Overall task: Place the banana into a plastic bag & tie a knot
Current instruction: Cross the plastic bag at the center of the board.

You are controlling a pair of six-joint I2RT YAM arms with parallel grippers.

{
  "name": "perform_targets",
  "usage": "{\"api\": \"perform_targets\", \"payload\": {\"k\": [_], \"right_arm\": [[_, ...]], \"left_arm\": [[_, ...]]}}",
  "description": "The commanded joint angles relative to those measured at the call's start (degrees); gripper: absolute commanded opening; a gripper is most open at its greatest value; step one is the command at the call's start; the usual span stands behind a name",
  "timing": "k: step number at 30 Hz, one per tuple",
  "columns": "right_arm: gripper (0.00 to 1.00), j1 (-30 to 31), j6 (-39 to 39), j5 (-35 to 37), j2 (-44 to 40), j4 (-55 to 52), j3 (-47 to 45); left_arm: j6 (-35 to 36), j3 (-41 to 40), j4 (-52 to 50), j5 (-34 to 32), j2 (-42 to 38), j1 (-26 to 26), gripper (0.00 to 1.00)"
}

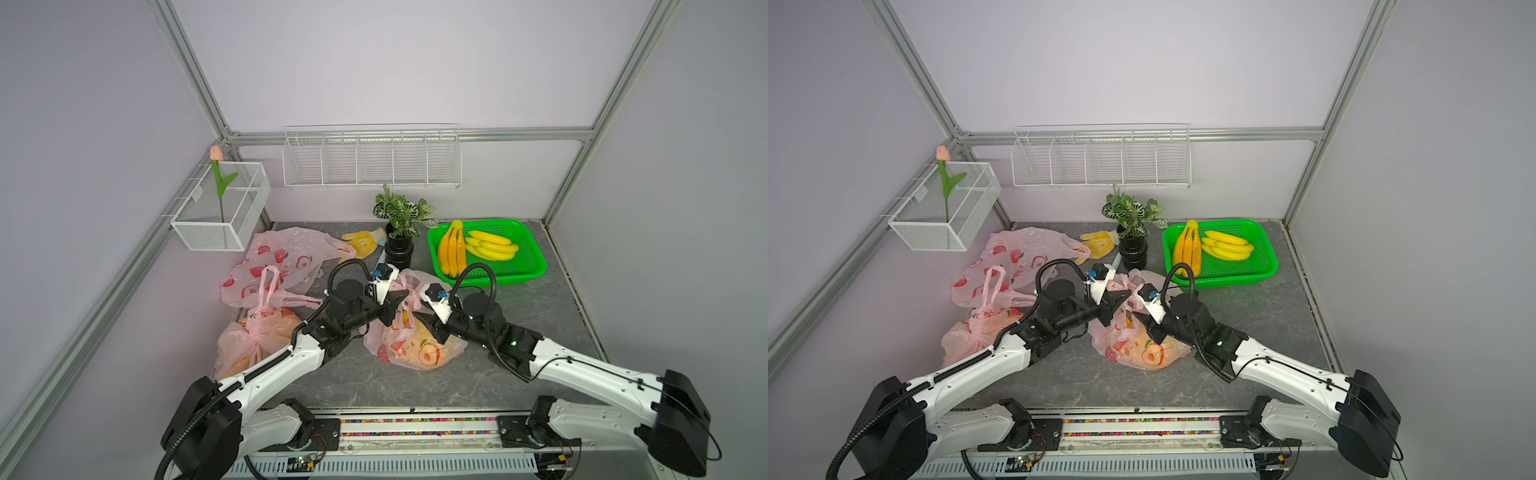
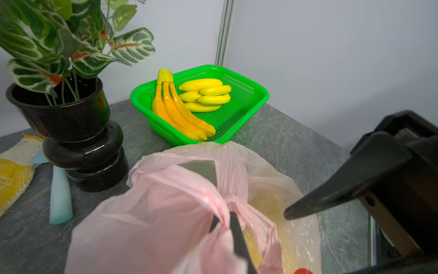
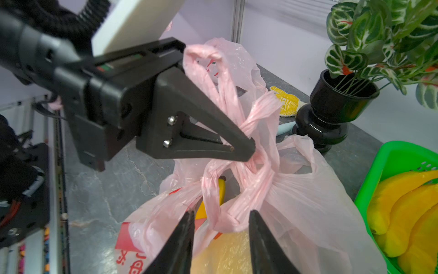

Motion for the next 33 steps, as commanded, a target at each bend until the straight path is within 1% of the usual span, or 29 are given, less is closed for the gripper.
{"api": "perform_targets", "payload": {"k": [1, 4, 8, 10, 12, 16, 19, 23, 26, 29, 33], "right_arm": [[0.51, -1.7, -3.5, -4.9, -1.4, -6.8, 2.3], [0.57, -2.5, -7.5, -5.0, -0.2, -7.1, 3.1], [0.68, -3.3, -11.6, -8.0, 2.7, -7.9, 4.8], [0.72, -3.4, -12.8, -8.8, 4.5, -8.3, 6.1], [0.74, -3.4, -13.4, -9.8, 5.6, -7.9, 6.6], [0.74, -3.4, -14.1, -9.8, 7.5, -5.9, 6.7], [0.66, -3.4, -14.6, -9.4, 9.4, -4.7, 6.7], [0.49, -3.4, -14.3, -7.8, 12.3, -3.9, 7.5], [0.44, -3.4, -13.6, -6.5, 12.3, -1.4, 7.0], [0.37, -3.4, -12.4, -7.1, 11.5, 1.4, 6.2], [0.22, -3.4, -10.2, -6.9, 10.6, 3.4, 5.1]], "left_arm": [[0.9, -2.4, 4.6, 2.4, -2.0, 0.3, 0.0], [2.3, -5.0, 8.9, 4.6, -3.1, 0.3, 0.0], [5.3, -6.6, 11.3, 8.9, -4.2, 0.3, 0.0], [6.4, -7.1, 12.2, 10.4, -4.4, 0.3, 0.0], [7.5, -7.5, 12.5, 11.4, -4.5, 0.3, 0.0], [8.5, -7.8, 12.9, 13.4, -4.6, 0.3, 0.0], [9.0, -7.9, 13.0, 15.4, -4.8, 0.3, 0.0], [9.4, -8.0, 12.9, 17.1, -5.2, 0.2, 0.0], [9.6, -8.1, 13.0, 17.7, -5.4, 0.2, 0.0], [9.6, -8.0, 12.6, 18.1, -5.2, 0.1, 0.0], [9.8, -7.9, 12.3, 17.7, -5.4, 0.1, 0.0]]}}
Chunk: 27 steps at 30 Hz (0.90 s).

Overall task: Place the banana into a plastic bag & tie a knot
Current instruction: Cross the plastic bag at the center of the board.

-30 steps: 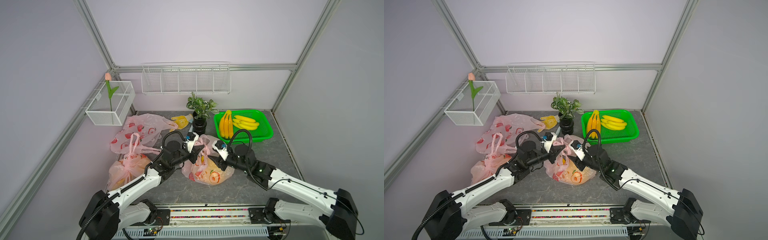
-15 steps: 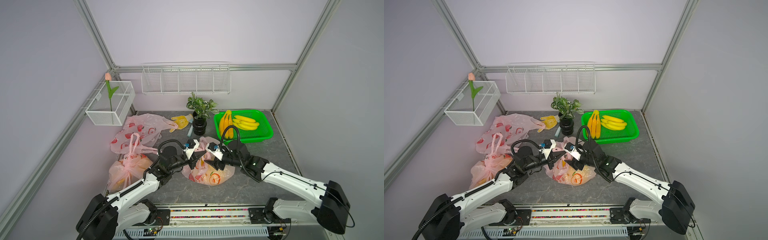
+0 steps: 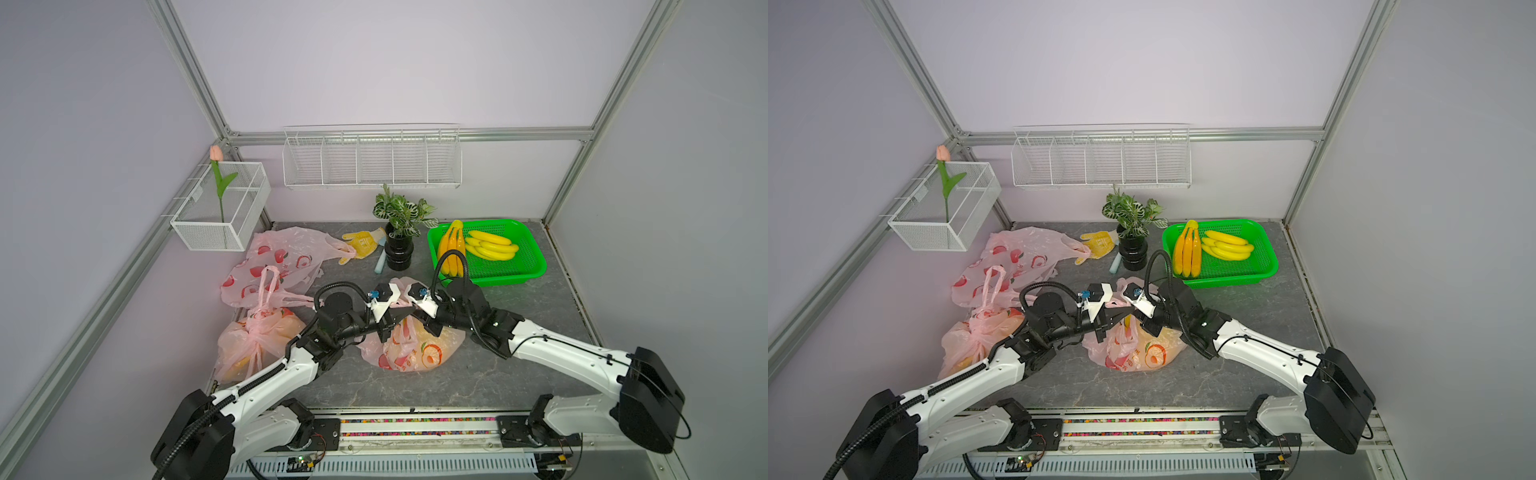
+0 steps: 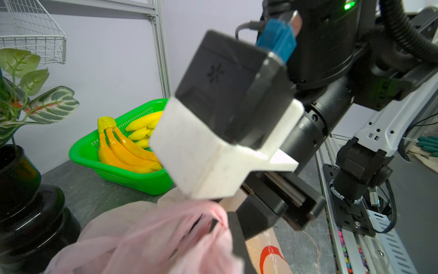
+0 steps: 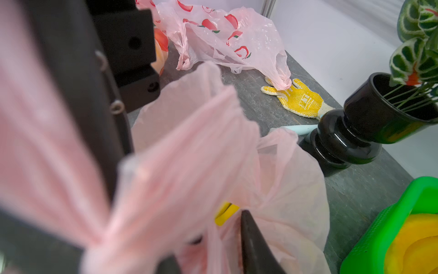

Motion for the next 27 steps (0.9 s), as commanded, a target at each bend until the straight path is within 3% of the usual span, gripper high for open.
{"api": "perform_targets", "payload": {"k": [1, 4, 8, 17, 24, 27], "right_arm": [[0.18, -0.4, 2.3, 0.8, -2.0, 5.1, -1.7], [0.07, -0.4, 3.2, 3.1, -3.2, 4.4, -2.5], [0.07, -0.5, 3.5, 5.7, -5.4, 2.6, -3.4], [0.07, -1.7, 6.0, 3.0, -8.4, 1.6, -4.0], [0.06, -1.6, 6.2, -1.4, -9.3, 0.8, -4.1], [0.07, -1.6, 6.5, -0.4, -9.4, 0.7, -4.3]], "left_arm": [[1.6, -0.6, 0.8, 1.1, -1.5, 0.1, 0.0], [1.0, -1.6, 1.2, -2.2, -3.4, 0.1, 0.1], [-1.8, -3.9, 2.0, -11.3, -7.7, 0.1, 0.4], [-3.2, -10.7, 7.5, -22.8, -14.8, 0.1, 0.8], [-0.7, -4.5, 2.0, -18.1, -5.7, 0.1, 0.82], [0.3, -1.5, -1.1, -13.7, -2.1, 0.1, 0.69]]}}
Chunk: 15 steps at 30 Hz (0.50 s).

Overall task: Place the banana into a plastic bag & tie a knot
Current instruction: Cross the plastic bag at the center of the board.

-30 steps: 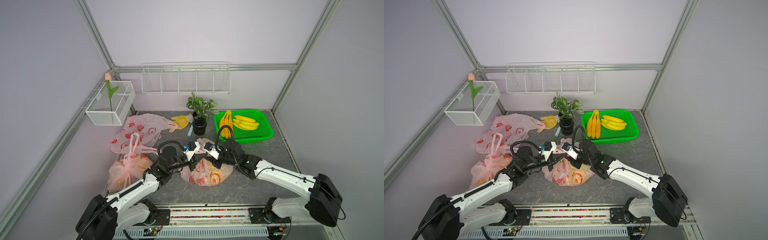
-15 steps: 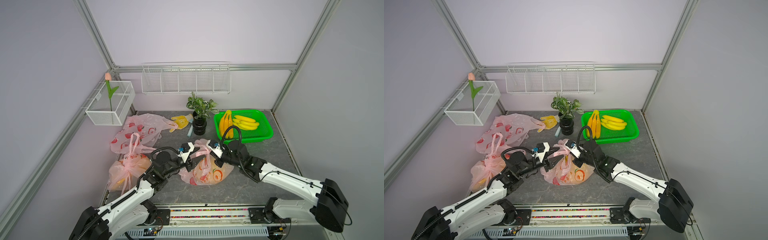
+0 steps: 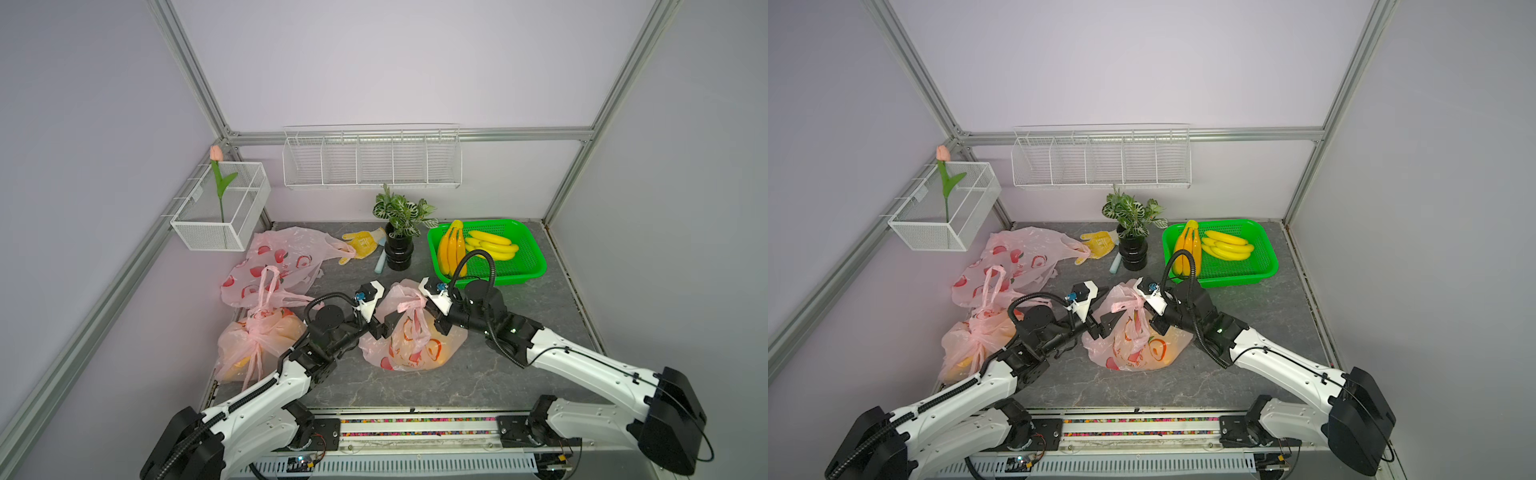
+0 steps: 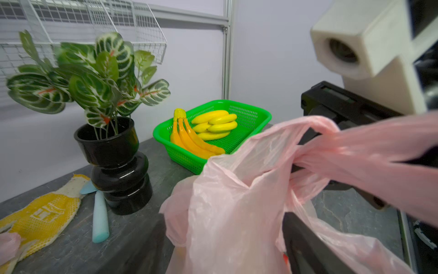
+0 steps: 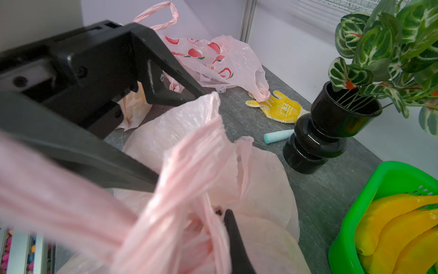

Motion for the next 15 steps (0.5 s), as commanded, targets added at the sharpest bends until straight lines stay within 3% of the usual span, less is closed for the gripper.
{"api": "perform_targets", "payload": {"k": [1, 5, 8, 10, 15], "right_arm": [[0.06, -0.2, 1.0, 0.0, -1.4, -0.1, -1.0], [0.07, -0.8, 1.9, 4.9, -1.7, -1.5, -0.4], [0.06, -2.0, 3.2, 7.0, -2.5, -1.4, -0.4], [0.07, -2.5, 3.6, 8.3, -2.7, -1.3, -0.2], [0.07, -2.9, 4.5, 11.3, -2.0, -1.0, 1.0]], "left_arm": [[2.0, 4.0, -3.5, 5.6, 2.7, 0.2, 0.61], [2.5, 5.4, -6.2, 9.7, 3.4, 0.2, 0.2], [1.2, 6.2, -8.6, 10.2, 3.7, 0.2, 0.06], [-0.2, 7.0, -10.7, 10.3, 3.8, 0.2, 0.01], [-4.6, 3.9, -7.2, 11.5, 2.0, 0.2, 0.0]]}}
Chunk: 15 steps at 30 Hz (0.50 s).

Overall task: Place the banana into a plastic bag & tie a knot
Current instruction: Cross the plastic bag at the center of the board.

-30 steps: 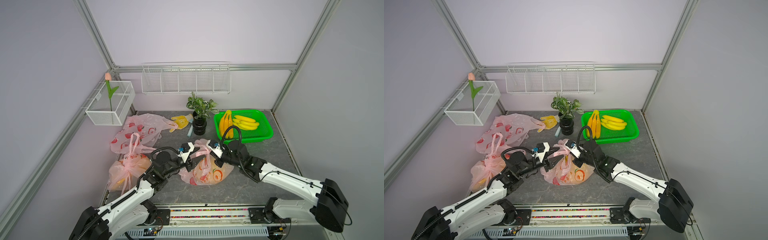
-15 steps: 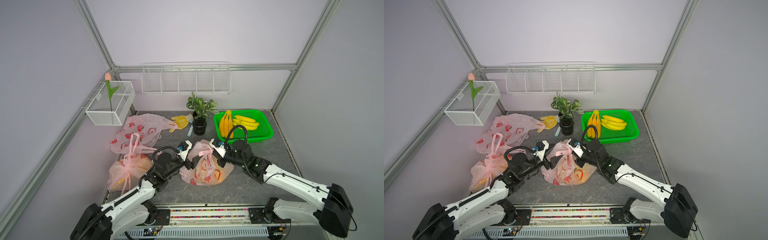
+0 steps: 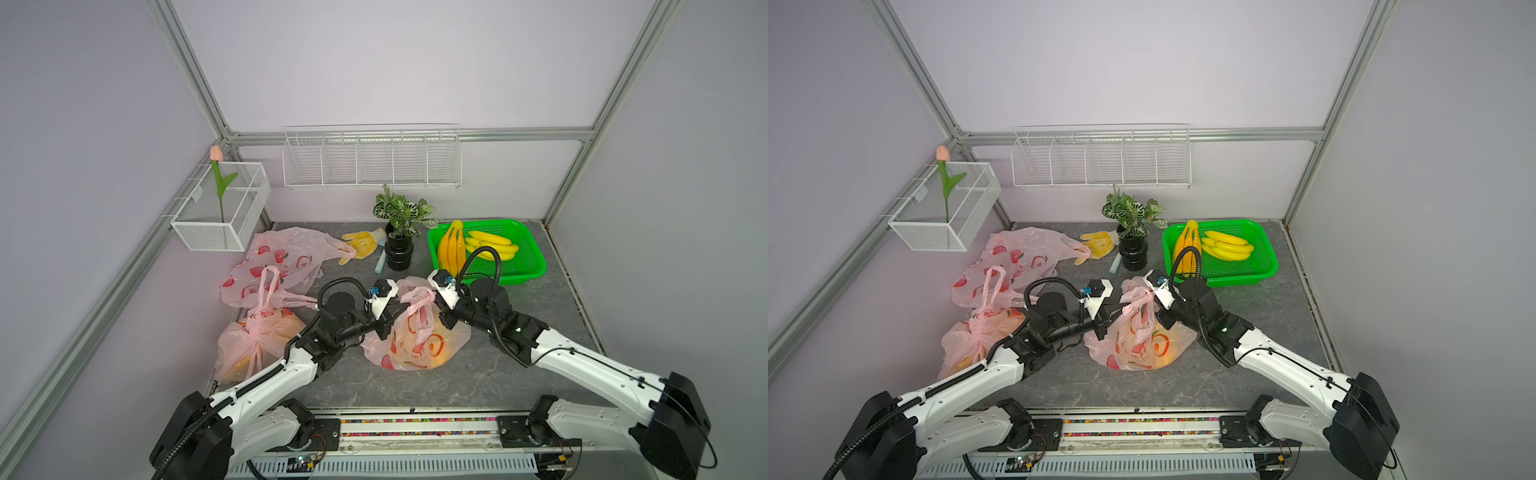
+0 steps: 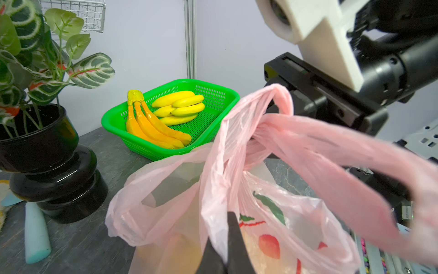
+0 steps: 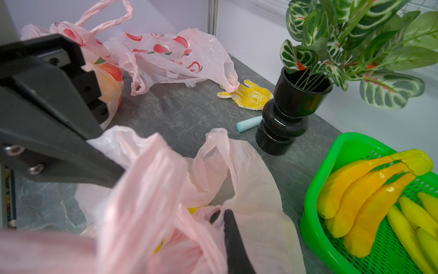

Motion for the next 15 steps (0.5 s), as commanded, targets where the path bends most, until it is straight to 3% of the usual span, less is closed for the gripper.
{"api": "perform_targets", "payload": {"k": [1, 6, 15], "right_arm": [[0.07, -0.8, 2.0, 3.7, -0.3, 1.2, 1.2], [0.06, -0.8, 4.9, 2.9, -0.5, 3.5, 1.4], [0.07, -0.9, 12.6, -3.7, -1.6, 13.3, -0.4]], "left_arm": [[-4.1, -2.3, 1.3, 2.5, -1.6, 0.2, 0.0], [-6.2, -2.4, 1.0, 5.9, -1.3, -0.5, 0.0], [-7.9, 1.9, 3.4, 10.4, 8.1, -7.2, 0.0]]}}
